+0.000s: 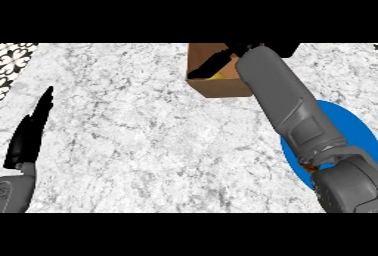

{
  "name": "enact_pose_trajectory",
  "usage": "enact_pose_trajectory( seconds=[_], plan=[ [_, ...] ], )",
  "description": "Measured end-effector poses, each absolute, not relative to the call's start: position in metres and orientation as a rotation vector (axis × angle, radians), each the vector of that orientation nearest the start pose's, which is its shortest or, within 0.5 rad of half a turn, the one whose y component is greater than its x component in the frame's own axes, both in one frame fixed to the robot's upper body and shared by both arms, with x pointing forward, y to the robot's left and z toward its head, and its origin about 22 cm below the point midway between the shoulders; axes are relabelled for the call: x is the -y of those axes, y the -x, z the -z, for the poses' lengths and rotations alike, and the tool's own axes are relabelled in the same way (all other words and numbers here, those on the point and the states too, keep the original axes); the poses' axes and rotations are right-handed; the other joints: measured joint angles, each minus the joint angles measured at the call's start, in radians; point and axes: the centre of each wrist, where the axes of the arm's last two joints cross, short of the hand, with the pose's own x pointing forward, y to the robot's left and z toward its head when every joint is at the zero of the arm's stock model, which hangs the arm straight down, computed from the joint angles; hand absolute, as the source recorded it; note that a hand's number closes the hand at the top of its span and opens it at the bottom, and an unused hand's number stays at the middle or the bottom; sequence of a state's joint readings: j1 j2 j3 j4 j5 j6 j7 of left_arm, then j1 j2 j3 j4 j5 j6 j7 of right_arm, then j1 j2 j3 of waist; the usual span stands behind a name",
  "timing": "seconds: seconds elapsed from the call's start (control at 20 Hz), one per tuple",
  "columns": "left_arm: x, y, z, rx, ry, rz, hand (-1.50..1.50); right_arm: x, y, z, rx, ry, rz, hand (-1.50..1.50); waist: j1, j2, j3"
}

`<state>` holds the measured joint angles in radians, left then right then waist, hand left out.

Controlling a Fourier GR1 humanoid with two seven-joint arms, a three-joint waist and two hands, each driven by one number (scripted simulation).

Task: Pick the lemon from the plate and place it in the cardboard box

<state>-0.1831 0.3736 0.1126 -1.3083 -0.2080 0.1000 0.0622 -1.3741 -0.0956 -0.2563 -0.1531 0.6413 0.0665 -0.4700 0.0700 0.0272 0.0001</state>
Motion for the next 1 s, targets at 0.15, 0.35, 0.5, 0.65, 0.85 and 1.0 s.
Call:
enact_pose_trajectory(
  seconds=[0.15,0.35,0.5,0.65,0.85,1.0],
  plan=[
    [-0.34,-0.286,-0.027,1.42,-0.601,0.257,0.0,0.118,-0.474,-0.149,1.875,0.07,-0.861,-1.5,0.003,0.002,0.0],
    [-0.337,-0.283,-0.024,1.417,-0.607,0.255,0.0,0.145,-0.48,-0.161,1.916,0.022,-0.694,-1.5,0.003,0.003,0.001],
    [-0.339,-0.284,-0.026,1.42,-0.611,0.256,0.0,0.174,-0.484,-0.172,1.934,-0.013,-0.612,-1.5,0.003,0.005,0.001],
    [-0.34,-0.285,-0.028,1.423,-0.612,0.254,0.0,0.209,-0.484,-0.173,1.933,-0.037,-0.551,-1.5,0.003,0.006,0.001],
    [-0.34,-0.283,-0.027,1.43,-0.606,0.262,0.0,0.261,-0.479,-0.177,1.922,-0.009,-0.493,-1.5,0.009,0.011,0.002],
    [-0.341,-0.284,-0.028,1.432,-0.601,0.26,0.0,0.298,-0.473,-0.185,1.919,0.019,-0.466,-1.5,0.01,0.014,0.002]
  ],
)
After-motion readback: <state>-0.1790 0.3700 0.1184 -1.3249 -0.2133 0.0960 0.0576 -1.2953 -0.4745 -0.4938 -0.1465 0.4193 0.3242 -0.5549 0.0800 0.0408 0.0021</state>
